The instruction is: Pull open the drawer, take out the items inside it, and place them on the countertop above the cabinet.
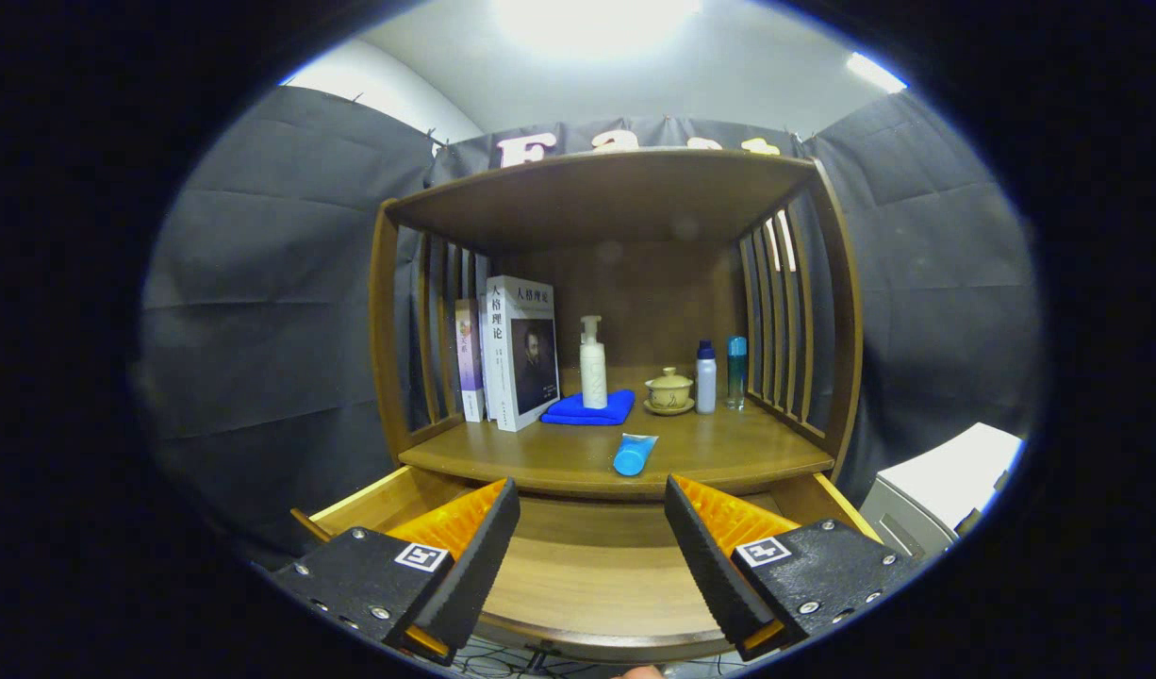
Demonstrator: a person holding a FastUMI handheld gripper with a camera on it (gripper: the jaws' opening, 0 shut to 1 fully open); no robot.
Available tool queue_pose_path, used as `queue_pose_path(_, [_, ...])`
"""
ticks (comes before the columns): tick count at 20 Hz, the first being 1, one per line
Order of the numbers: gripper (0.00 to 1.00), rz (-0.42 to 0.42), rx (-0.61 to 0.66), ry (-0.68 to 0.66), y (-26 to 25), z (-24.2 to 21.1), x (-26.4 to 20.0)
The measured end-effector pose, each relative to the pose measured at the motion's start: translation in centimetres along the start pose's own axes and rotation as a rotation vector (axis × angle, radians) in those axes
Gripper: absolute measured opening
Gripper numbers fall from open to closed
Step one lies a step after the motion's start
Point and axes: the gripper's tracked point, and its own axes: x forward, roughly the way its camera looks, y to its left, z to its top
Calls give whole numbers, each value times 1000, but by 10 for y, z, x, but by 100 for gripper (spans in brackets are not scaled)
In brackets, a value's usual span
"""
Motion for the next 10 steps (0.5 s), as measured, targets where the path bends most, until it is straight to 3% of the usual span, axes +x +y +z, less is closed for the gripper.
queue_pose_path(6, [95,6,-8,-63,17,-23,-39])
queue_pose_path(10, [95,27,-8,-29,27,-54,-57])
